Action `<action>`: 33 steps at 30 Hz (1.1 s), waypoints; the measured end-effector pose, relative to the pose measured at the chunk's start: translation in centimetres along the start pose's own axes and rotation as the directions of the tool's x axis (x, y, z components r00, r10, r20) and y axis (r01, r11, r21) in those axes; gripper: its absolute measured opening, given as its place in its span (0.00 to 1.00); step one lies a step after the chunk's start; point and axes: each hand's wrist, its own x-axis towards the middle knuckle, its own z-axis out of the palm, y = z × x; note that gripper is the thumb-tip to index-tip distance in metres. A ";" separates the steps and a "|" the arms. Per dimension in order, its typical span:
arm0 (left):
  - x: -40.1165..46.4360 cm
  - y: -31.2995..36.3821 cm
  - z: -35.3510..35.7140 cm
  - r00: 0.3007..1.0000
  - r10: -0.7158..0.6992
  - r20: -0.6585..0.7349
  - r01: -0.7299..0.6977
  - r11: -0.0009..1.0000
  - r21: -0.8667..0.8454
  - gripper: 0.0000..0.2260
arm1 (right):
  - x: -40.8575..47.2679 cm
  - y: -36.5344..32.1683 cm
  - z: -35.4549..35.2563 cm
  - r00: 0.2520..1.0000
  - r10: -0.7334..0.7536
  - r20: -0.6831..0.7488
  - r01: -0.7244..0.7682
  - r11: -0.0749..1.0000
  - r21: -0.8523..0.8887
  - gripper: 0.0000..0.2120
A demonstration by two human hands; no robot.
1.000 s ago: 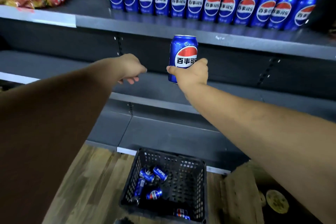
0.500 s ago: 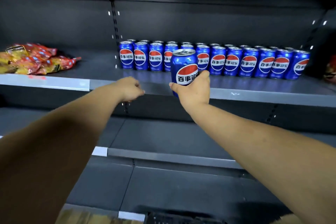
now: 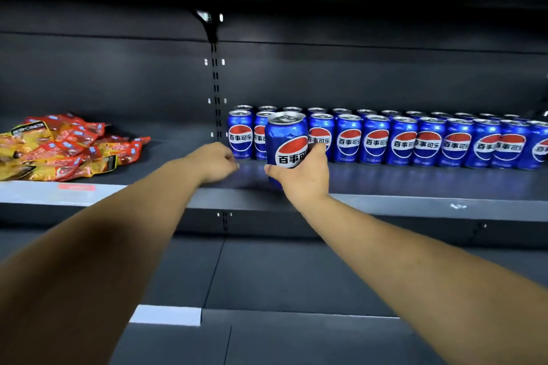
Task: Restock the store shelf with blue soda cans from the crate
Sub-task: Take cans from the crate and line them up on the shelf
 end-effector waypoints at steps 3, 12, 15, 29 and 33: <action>1.1 -1.6 -0.5 1.000 0.024 -0.009 -0.025 0.999 -0.029 0.09 | 0.4 -0.1 2.4 1.000 0.018 0.002 -0.018 1.000 -0.017 0.36; 4.2 -6.2 -0.3 1.000 0.001 -0.015 -0.004 0.977 -0.212 0.13 | 1.9 0.7 6.4 0.999 0.052 0.004 -0.052 0.995 -0.089 0.33; 4.8 -6.5 0.4 0.999 -0.006 0.037 0.016 0.955 -0.297 0.13 | 2.2 1.1 7.4 0.997 0.060 0.047 -0.054 0.991 -0.119 0.34; 8.4 -7.8 3.9 0.976 -0.099 -0.192 0.026 0.936 -0.350 0.18 | 5.6 0.6 13.0 0.979 0.045 0.198 0.029 0.934 -0.357 0.41; 9.7 -8.1 4.4 0.975 -0.077 -0.210 0.008 0.950 -0.313 0.17 | 6.5 1.3 14.2 0.989 0.038 0.142 0.018 0.928 -0.373 0.38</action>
